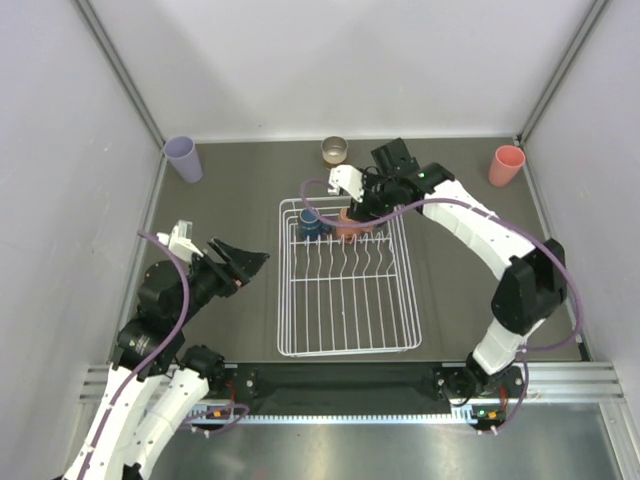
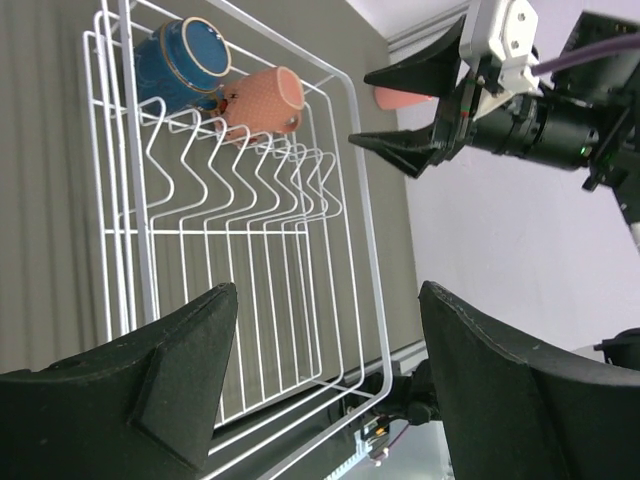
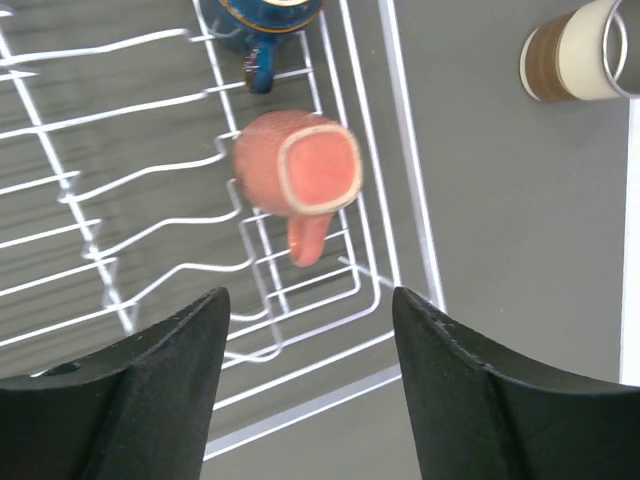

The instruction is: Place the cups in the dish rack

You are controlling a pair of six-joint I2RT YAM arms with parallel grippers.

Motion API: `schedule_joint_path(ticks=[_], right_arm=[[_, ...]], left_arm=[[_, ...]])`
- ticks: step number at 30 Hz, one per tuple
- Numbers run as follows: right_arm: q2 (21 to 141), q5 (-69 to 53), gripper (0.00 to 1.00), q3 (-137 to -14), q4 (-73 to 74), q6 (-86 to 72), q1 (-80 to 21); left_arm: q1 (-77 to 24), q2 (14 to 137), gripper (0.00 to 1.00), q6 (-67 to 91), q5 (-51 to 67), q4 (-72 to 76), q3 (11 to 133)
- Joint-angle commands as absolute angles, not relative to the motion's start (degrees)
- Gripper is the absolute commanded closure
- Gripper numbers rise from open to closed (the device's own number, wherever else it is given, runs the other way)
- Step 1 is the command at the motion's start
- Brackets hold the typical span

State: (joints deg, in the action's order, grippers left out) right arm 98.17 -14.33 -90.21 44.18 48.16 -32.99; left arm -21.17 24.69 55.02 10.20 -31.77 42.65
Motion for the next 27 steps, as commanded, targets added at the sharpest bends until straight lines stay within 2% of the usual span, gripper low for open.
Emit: schedule_joint_path(ticks=[1,2,3,5,8,11,12,17,19,24,27], right_arm=[[90.73,-11.43,0.33,-86.06,39.73,43.34,-34.98],[89.57,-9.95,0.24,-85.0,38.94,41.59,-35.15],[88.43,-9.06,0.2,-82.82,36.93,40.53,-35.42],[85.61,-5.73,0.01,-81.65,34.73,36.15,-35.68],[83.06,2.15,0.0,-81.3,30.68,26.78,-35.6],[84.45,16.54,0.0,-87.43,33.64,13.76,-35.51],[85.33,18.0,0.0,-92.76,35.84,11.97,-35.25],[88.85,20.39,0.0,-103.52,41.66,0.39,-30.43],[89.73,19.34,0.0,-106.87,41.66,-8.91,-24.28],[91.23,18.55,0.0,-106.97,33.26,-25.45,-8.65],[95.77,19.77,0.0,-108.36,27.88,-29.0,-3.54]], left_arm=[[-21.18,21.89,0.21,57.92,11.77,-31.91,40.97],[-21.18,21.45,0.21,58.35,12.47,-31.82,40.52],[-21.18,20.84,0.21,59.23,12.92,-32.08,40.17],[-21.18,19.78,0.22,59.85,14.75,-32.17,39.2],[-21.09,18.9,0.22,60.03,16.61,-33.83,38.93],[-21.18,18.81,0.22,58.98,19.33,-35.94,40.25],[-21.18,18.81,0.22,58.02,20.38,-36.47,40.69],[-21.18,17.23,0.21,54.85,20.74,-40.42,43.24],[-21.18,16.44,0.21,54.76,21.79,-40.78,43.42],[-21.18,13.63,0.21,54.85,22.5,-40.96,42.54],[-21.18,12.66,0.21,53.62,21.89,-40.96,42.36]])
